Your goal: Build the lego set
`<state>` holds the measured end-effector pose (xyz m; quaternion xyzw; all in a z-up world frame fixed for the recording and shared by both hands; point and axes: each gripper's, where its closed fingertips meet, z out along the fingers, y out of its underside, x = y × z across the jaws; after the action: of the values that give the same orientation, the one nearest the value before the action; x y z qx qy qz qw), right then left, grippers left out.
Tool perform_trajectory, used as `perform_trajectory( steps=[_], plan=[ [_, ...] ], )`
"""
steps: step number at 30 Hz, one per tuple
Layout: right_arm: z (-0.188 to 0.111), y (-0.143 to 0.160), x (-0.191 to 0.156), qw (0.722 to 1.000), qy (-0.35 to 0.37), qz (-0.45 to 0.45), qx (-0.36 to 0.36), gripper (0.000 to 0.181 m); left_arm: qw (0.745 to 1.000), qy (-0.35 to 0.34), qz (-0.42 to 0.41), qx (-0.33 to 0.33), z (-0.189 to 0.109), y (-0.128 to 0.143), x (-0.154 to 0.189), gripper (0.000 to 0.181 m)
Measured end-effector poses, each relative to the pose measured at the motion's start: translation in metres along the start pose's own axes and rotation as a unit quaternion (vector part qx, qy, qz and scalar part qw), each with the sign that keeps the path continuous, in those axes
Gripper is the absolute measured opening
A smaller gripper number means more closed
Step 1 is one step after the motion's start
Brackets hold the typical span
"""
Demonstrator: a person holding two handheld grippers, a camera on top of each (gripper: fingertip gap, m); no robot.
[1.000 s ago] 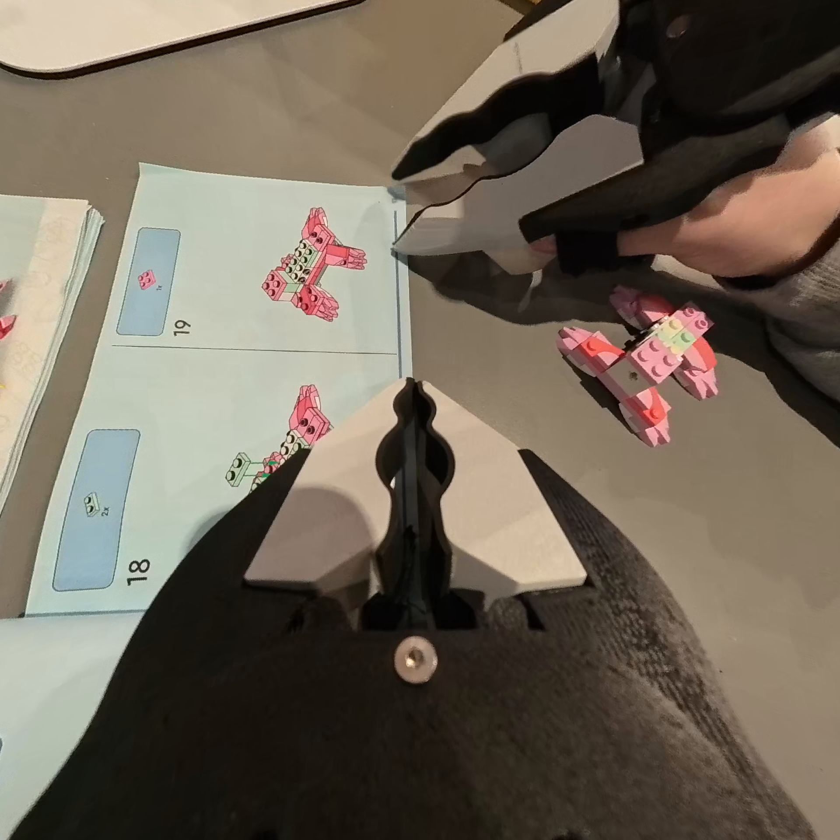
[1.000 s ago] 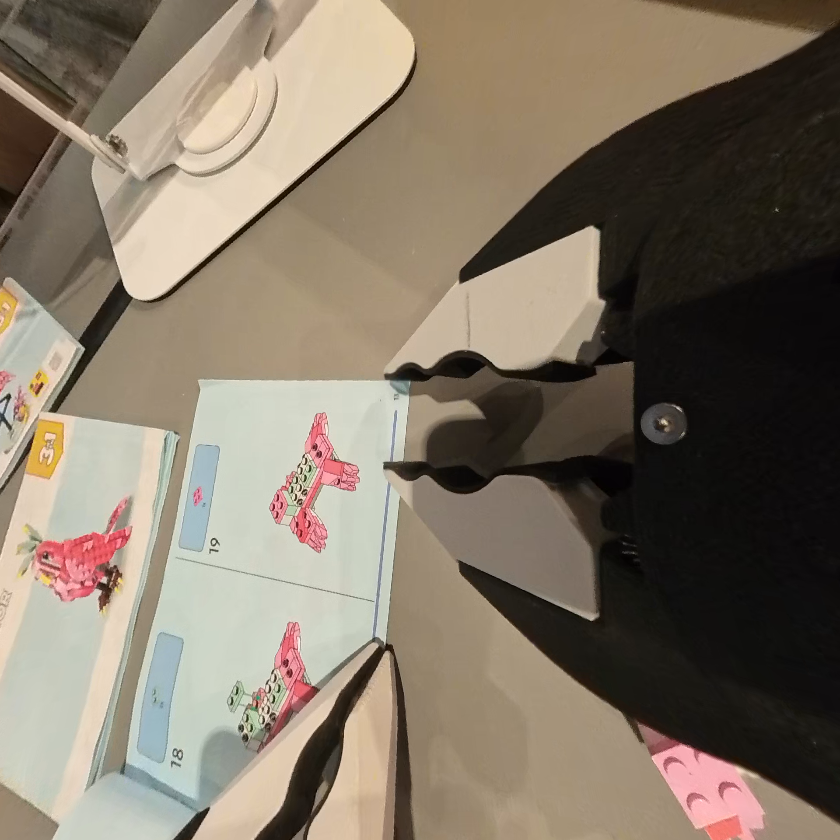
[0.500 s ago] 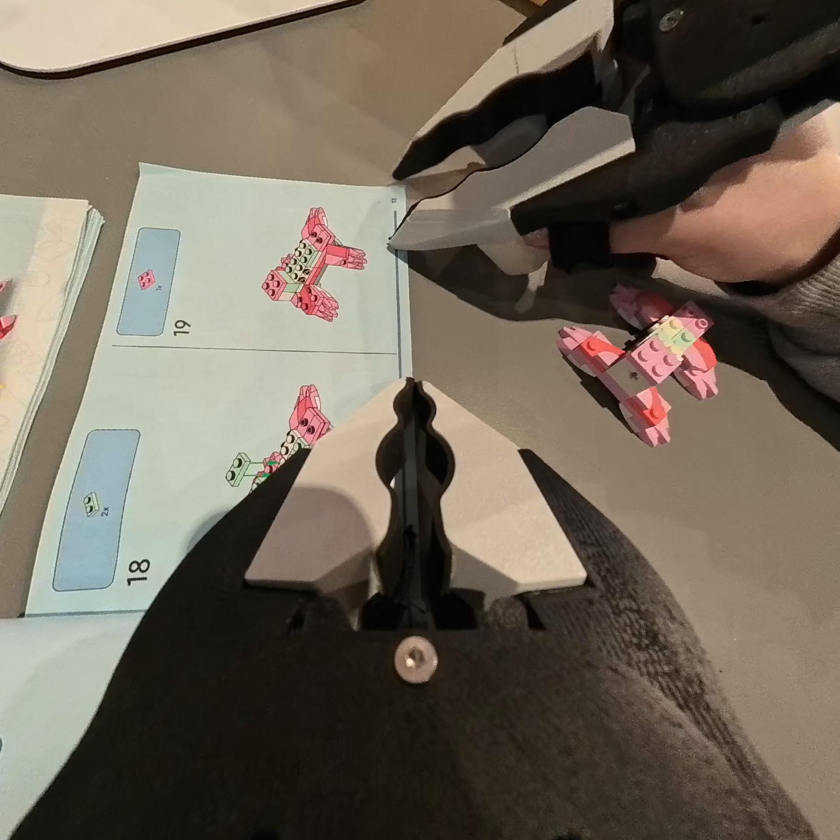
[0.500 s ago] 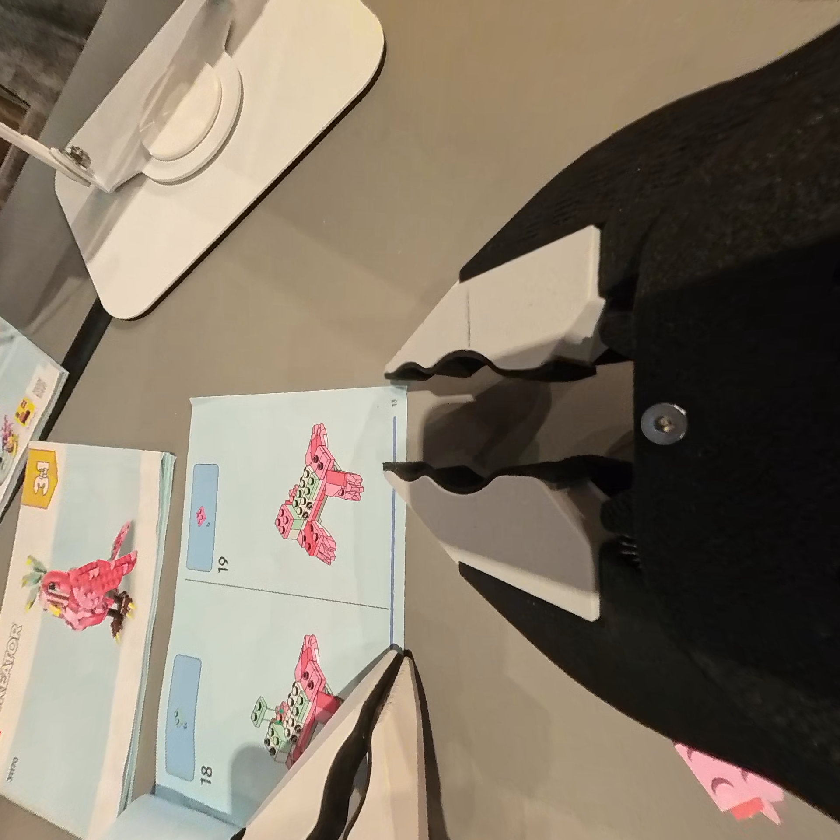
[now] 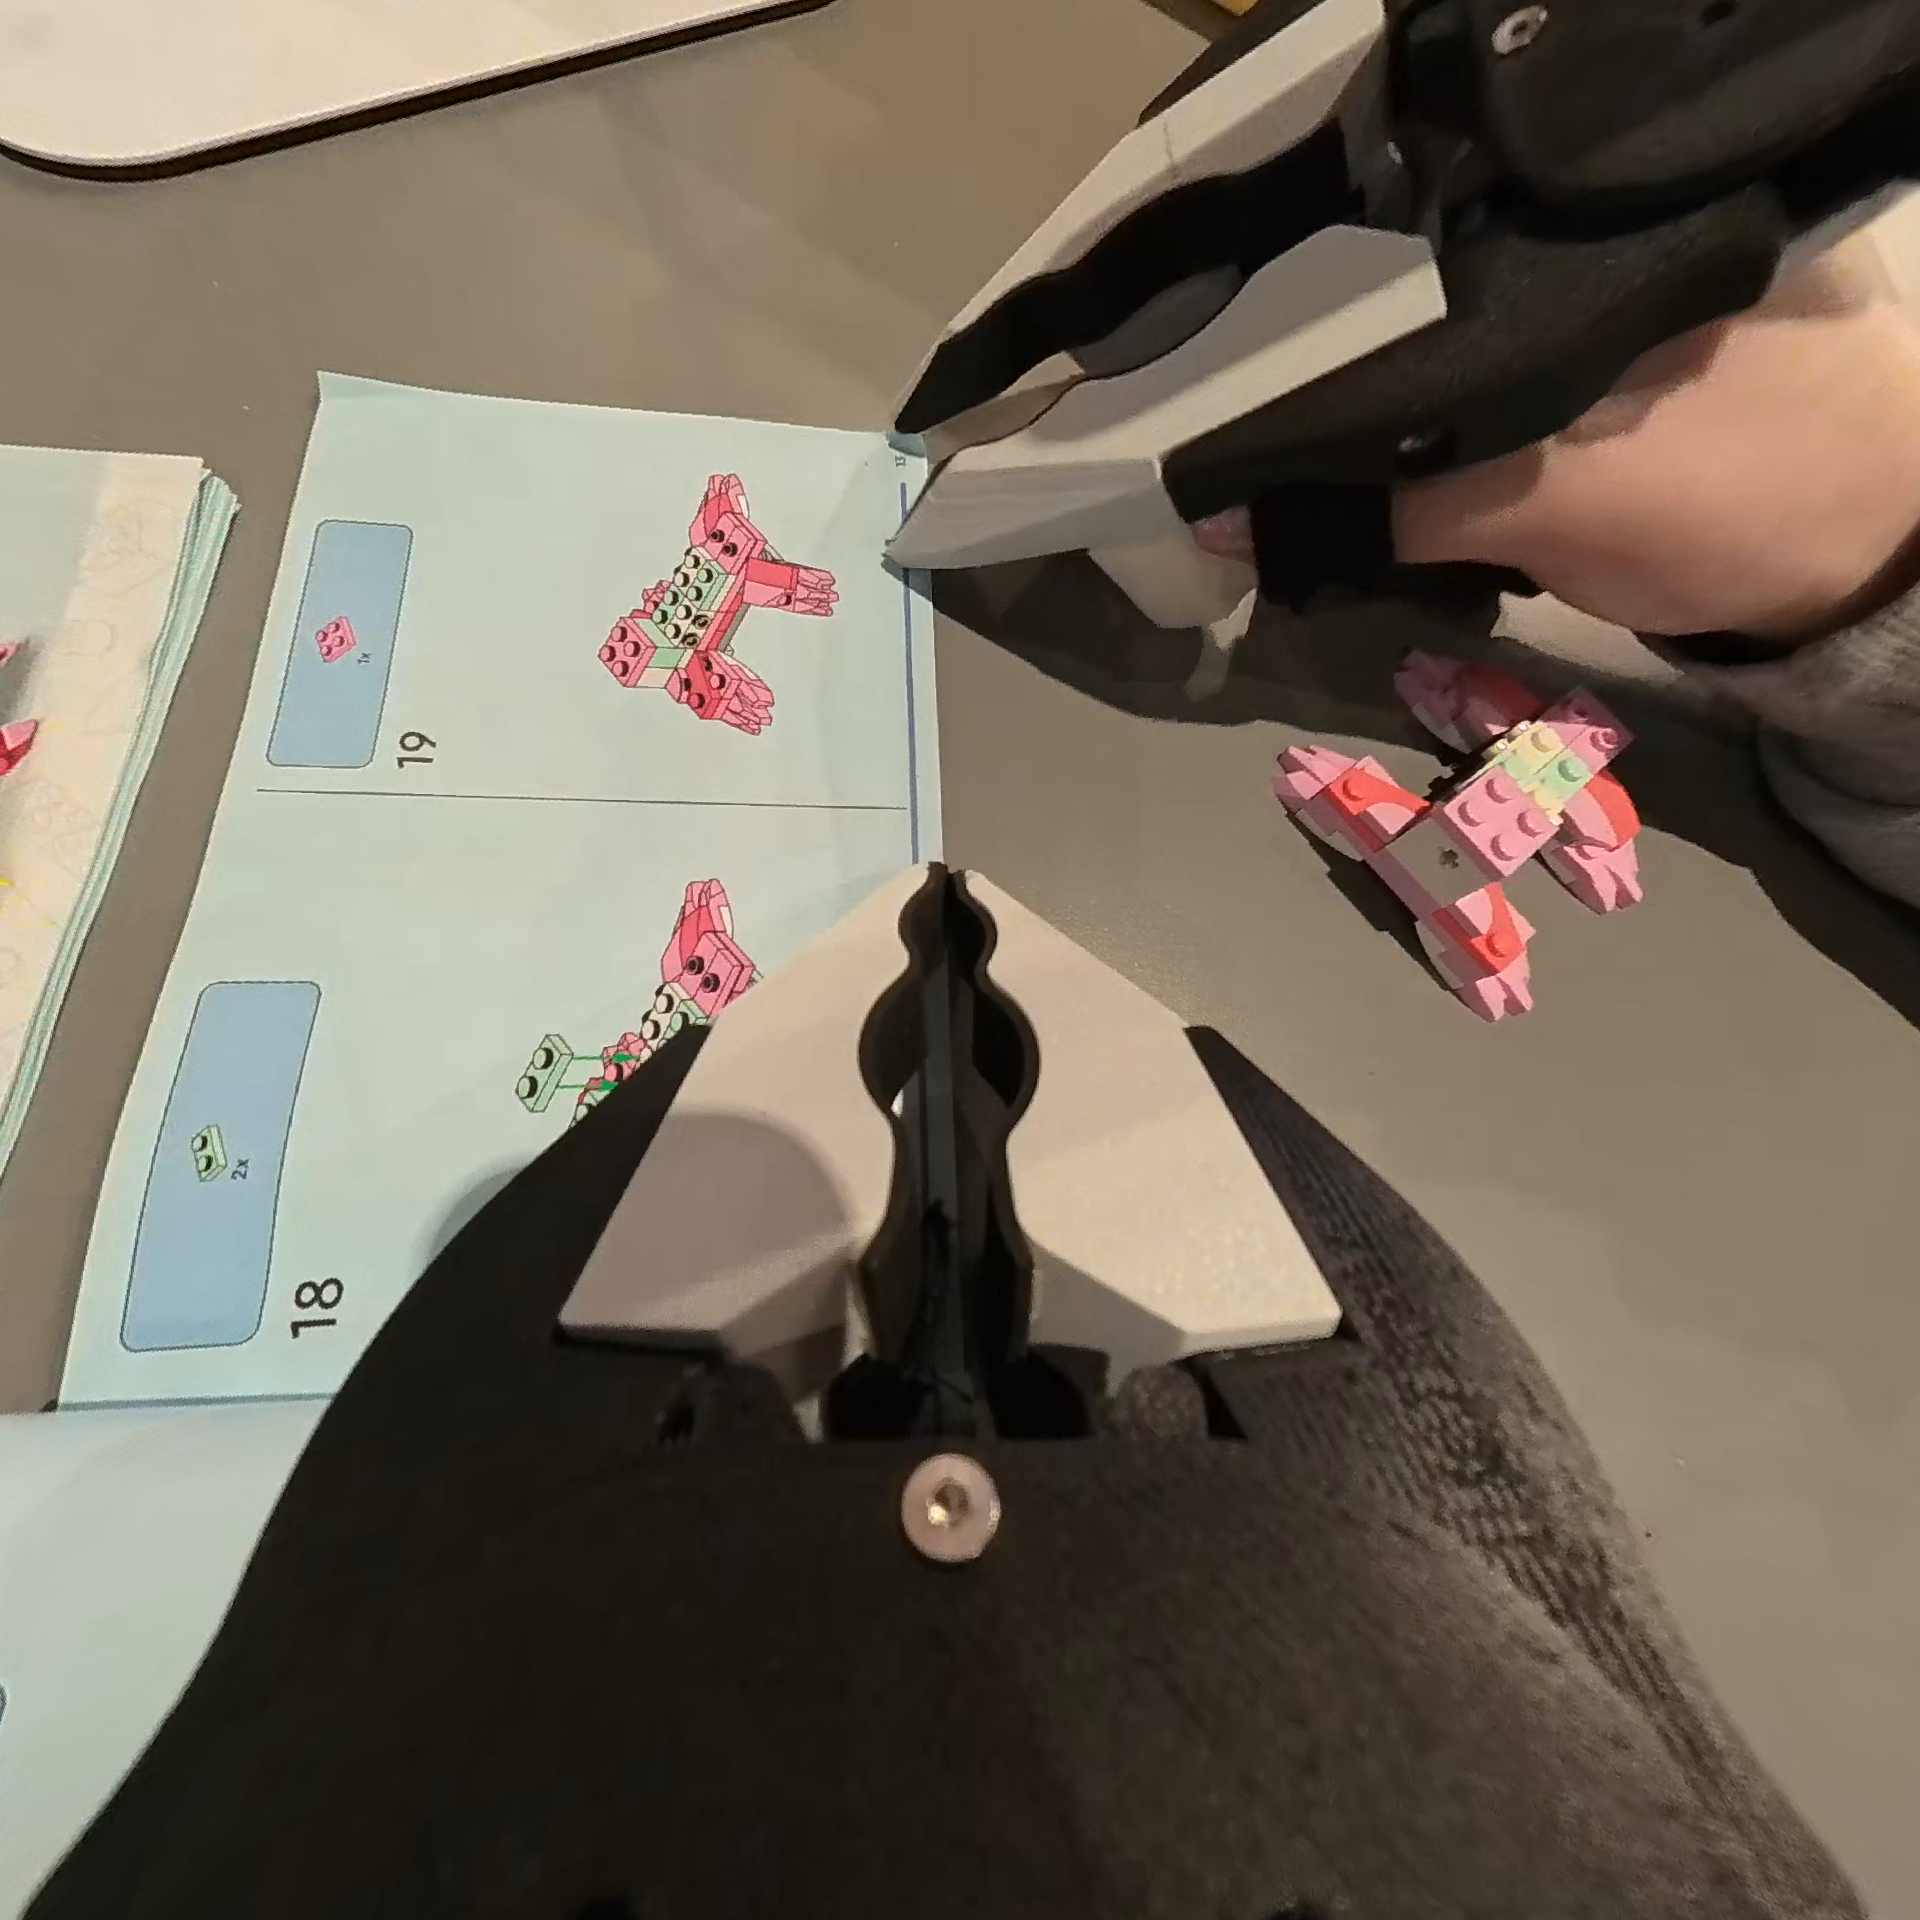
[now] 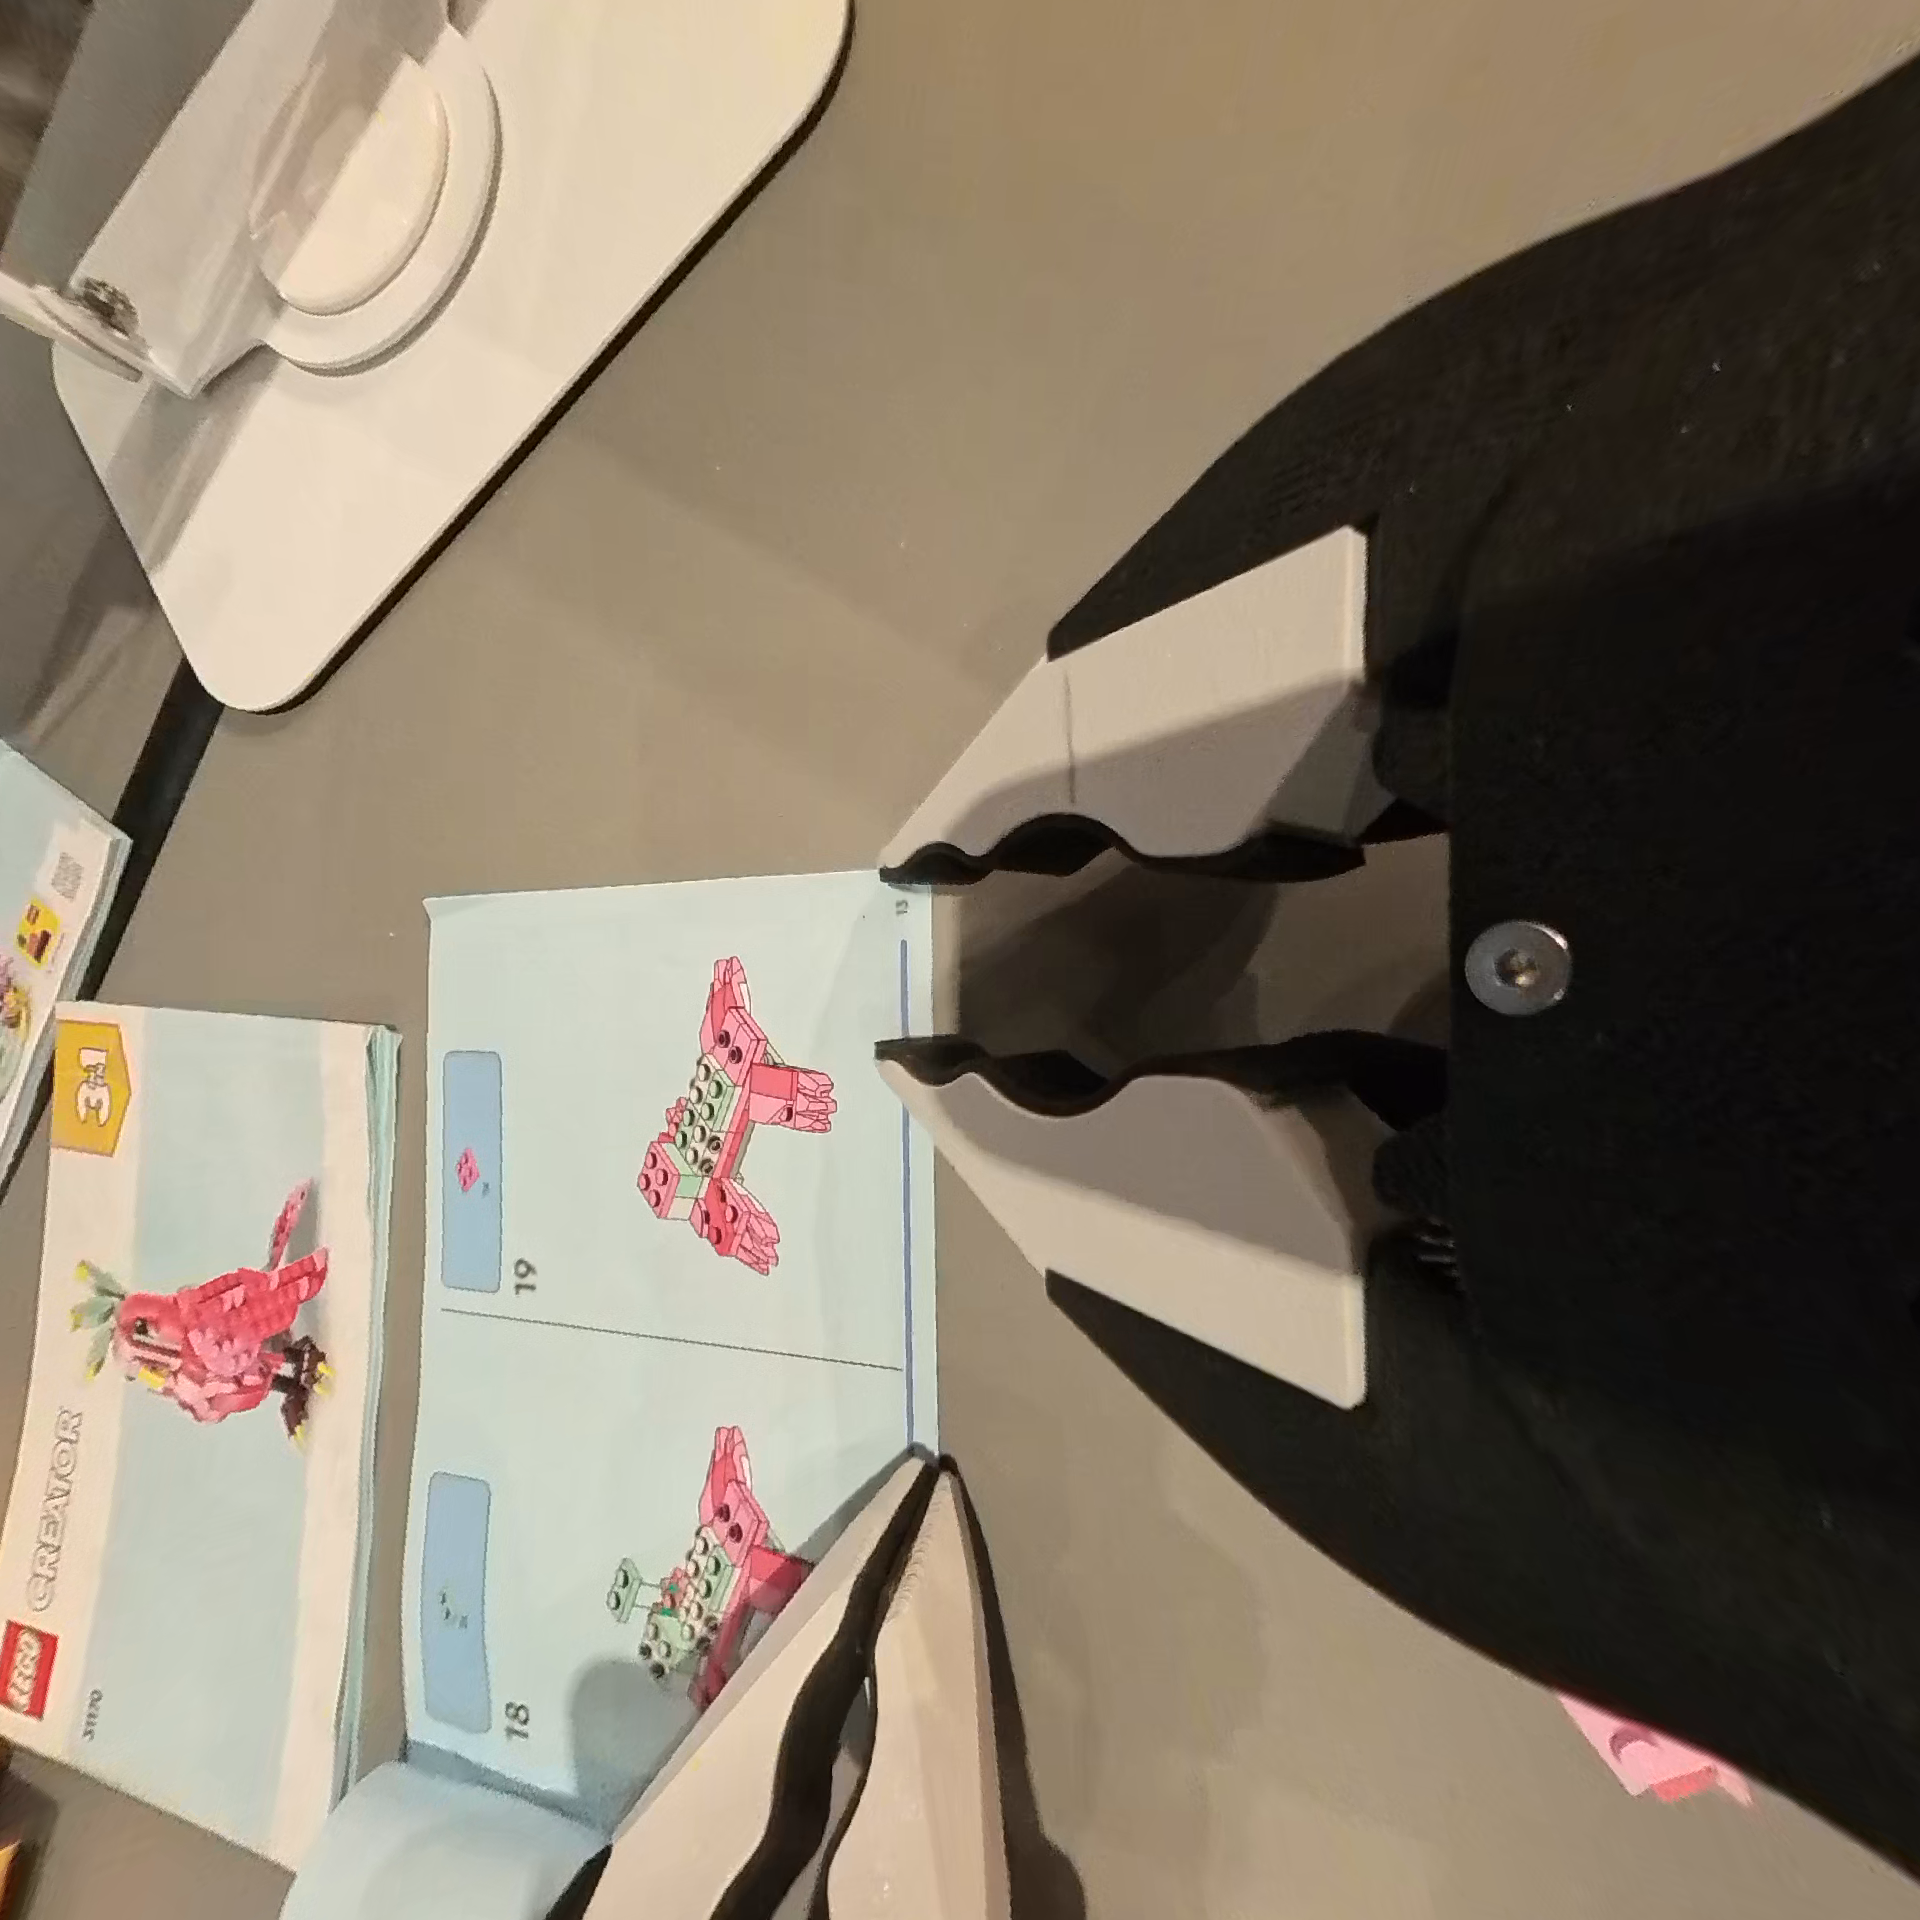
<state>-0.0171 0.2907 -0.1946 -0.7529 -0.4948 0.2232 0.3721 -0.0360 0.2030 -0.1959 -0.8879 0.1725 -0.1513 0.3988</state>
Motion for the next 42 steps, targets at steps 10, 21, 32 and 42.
perform_trajectory(
  steps=[10, 21, 32, 42],
  plan=[
    [0.005, -0.002, 0.009, 0.999, 0.001, 0.041, -0.007, 0.014, 1.0, -0.001, 0.001, 0.0, 0.0, 0.0, 0.0, 0.0],
    [0.004, -0.004, 0.011, 0.999, 0.024, -0.031, -0.007, 0.0, 1.0, -0.001, 0.001, 0.0, 0.0, 0.0, 0.0, 0.0],
    [0.006, -0.006, -0.024, 0.995, -0.048, -0.086, 0.0, 0.0, 1.0, -0.001, 0.002, 0.0, 0.0, 0.0, 0.0, 0.0],
    [-0.006, -0.022, 0.009, 0.994, 0.029, -0.074, 0.071, 0.01, 0.999, -0.038, 0.034, 0.003, -0.001, -0.001, -0.002, 0.009]
  ],
)
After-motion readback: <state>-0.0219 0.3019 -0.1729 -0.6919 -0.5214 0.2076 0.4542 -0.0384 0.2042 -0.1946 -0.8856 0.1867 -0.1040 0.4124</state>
